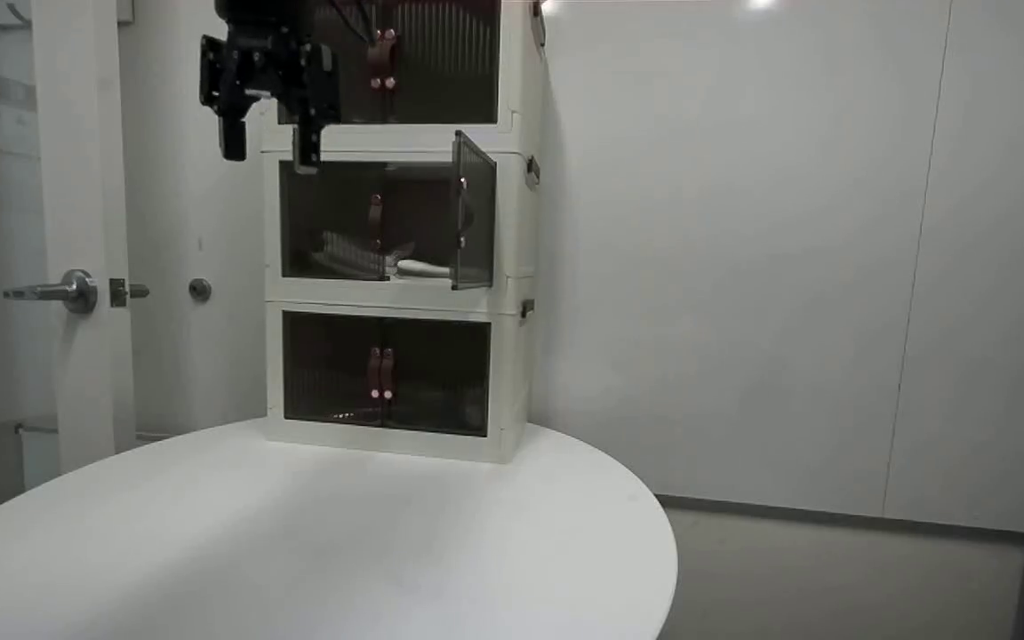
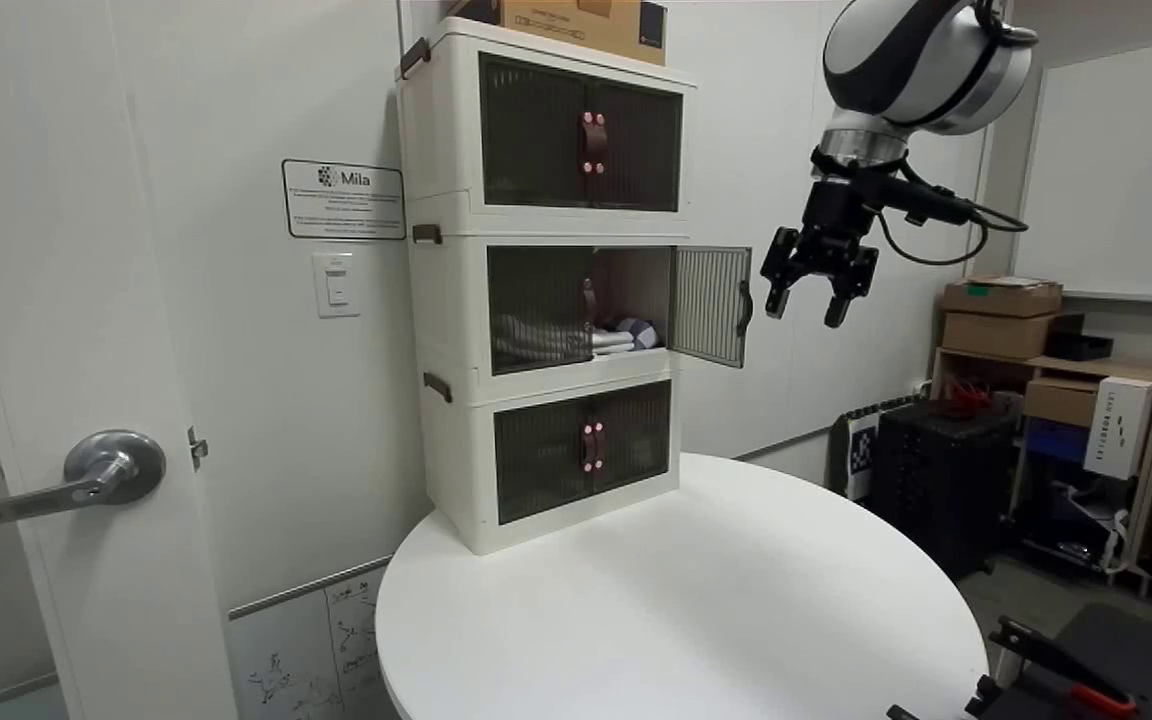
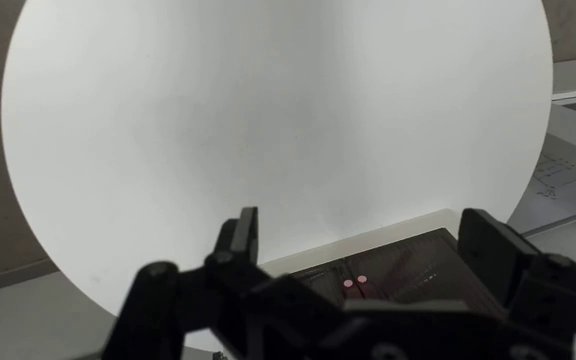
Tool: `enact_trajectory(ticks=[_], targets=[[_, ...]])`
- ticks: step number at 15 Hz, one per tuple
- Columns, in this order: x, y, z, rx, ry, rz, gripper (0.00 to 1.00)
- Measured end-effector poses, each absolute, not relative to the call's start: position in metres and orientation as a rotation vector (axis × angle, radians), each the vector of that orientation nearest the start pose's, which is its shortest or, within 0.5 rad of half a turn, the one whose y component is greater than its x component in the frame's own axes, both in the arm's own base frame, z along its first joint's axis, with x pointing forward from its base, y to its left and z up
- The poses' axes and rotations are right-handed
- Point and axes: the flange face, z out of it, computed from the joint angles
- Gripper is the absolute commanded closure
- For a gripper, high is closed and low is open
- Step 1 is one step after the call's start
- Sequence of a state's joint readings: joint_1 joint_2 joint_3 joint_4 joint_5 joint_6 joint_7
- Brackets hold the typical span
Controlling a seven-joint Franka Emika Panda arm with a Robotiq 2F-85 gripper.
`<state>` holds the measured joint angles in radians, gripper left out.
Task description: Close the cabinet door
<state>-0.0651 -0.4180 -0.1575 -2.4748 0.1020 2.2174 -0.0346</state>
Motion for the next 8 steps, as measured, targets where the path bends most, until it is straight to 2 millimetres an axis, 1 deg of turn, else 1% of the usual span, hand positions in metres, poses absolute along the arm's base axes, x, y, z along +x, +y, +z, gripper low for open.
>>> enact_trajectory(ticks=[3, 6, 8], targets=[[0.432, -0.101, 0.483, -3.057, 0.299, -0.271, 0.0], [0.446, -0.108, 0.516, -3.119, 0.246, -0.257, 0.0], [0.458, -0.11, 0.538, -3.136, 0.172, -0.279, 0.0]])
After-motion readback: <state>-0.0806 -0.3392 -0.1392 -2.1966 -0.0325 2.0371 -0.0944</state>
